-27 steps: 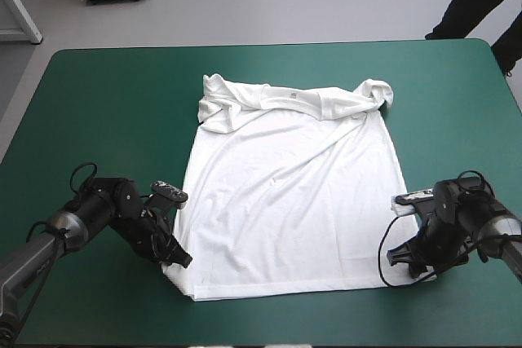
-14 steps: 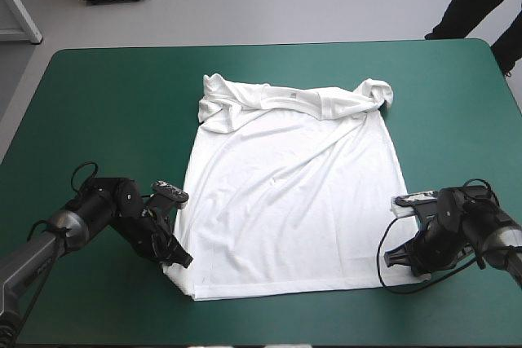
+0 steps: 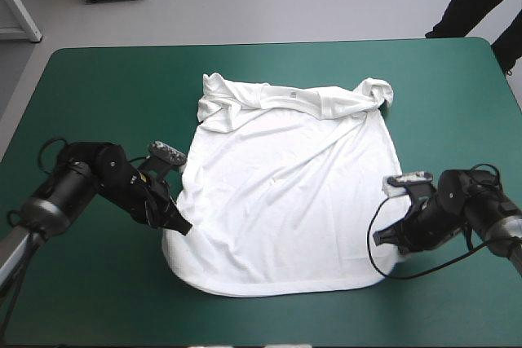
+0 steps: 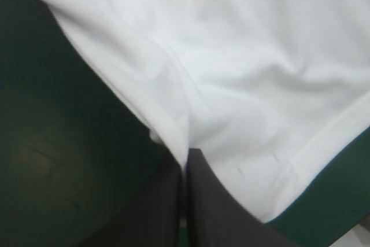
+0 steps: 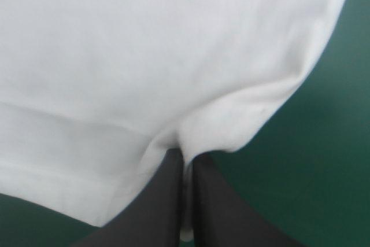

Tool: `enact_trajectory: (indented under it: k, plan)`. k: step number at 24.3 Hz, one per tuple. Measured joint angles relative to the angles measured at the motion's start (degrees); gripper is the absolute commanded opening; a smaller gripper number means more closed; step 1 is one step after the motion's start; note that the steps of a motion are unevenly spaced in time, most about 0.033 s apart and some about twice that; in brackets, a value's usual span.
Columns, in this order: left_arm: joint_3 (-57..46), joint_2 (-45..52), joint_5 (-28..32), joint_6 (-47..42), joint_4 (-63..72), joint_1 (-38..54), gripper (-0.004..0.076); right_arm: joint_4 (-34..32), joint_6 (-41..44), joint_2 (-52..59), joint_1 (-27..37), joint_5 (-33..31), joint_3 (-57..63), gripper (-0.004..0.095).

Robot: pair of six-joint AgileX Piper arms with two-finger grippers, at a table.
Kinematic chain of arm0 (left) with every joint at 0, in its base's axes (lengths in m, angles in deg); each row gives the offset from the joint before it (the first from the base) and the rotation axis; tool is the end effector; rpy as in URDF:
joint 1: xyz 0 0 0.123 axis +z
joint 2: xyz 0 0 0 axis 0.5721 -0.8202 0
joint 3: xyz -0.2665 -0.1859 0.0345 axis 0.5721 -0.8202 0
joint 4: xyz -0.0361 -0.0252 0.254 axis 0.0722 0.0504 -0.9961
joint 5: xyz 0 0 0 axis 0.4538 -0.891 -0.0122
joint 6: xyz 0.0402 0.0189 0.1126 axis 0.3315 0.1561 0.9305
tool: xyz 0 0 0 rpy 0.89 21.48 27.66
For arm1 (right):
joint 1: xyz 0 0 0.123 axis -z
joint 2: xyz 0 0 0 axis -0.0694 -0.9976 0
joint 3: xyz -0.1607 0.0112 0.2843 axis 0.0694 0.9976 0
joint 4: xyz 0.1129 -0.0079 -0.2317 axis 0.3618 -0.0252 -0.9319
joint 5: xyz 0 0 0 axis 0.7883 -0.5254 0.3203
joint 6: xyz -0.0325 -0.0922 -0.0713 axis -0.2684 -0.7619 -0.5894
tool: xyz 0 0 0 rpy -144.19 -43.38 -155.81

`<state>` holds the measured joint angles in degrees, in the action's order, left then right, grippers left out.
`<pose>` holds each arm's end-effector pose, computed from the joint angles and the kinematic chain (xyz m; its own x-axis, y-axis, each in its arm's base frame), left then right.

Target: Fold the cloth

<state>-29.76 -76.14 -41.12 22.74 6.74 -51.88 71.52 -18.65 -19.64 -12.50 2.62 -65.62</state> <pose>0.2182 -0.0964 0.3045 -0.7927 0.5463 -0.2705 0.5959 0.7880 -0.1550 0.2016 0.0476 0.2468 -0.9587 -0.2368 -0.1575 -0.2574 0.9580 0.1264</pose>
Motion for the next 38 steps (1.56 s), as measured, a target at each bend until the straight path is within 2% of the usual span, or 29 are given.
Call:
enact_trajectory:
  k: [6, 13, 15, 18, 21, 23, 24, 26, 31, 38]
  plan:
    - [18.8, 7.0, -3.2, -0.8, -0.4, 0.0, -0.0022, 0.1, 0.5, 6.5, 0.0, -4.0, -21.1, -0.001]
    - [44.1, 9.0, -4.6, -0.9, -1.4, 0.0, -0.0022, 0.0, 0.7, 8.5, 0.0, -8.5, -48.0, -0.001]
    - [51.2, 9.0, -4.6, -0.8, -1.4, 0.0, -0.0022, -0.1, 0.7, 8.5, 0.0, -8.2, -56.0, -0.0011]
    - [65.6, 8.5, -1.5, 0.3, -1.4, 0.0, -0.0022, -0.2, 0.7, 8.7, 0.0, -5.2, -71.8, -0.0011]
    - [73.5, 8.3, 1.5, 1.3, -1.4, 0.0, -0.0022, 0.0, -0.1, 8.8, 0.0, -0.8, -80.2, -0.0011]
    - [76.4, 8.4, 4.6, 1.6, -1.4, 0.0, -0.0022, 0.3, -1.4, 9.1, 0.0, 5.8, -83.3, -0.0013]
    - [76.9, 8.4, 7.5, 1.6, -1.8, 0.0, -0.0022, 0.3, -1.7, 9.1, 0.0, 11.0, -84.0, -0.0013]
    - [77.2, 7.0, 13.4, 1.6, -3.0, 0.0, -0.0022, 0.2, -1.7, 8.2, 0.0, 16.7, -84.4, -0.0013]
    - [77.2, -3.6, 35.1, 1.6, -6.4, 0.0, -0.0022, -2.5, -2.0, -2.1, 0.0, 30.2, -84.5, -0.0013]
    - [77.7, -16.8, 55.0, 1.6, -6.9, 0.0, -0.0022, -4.3, -2.0, -17.1, 0.0, 39.1, -90.7, -0.0013]
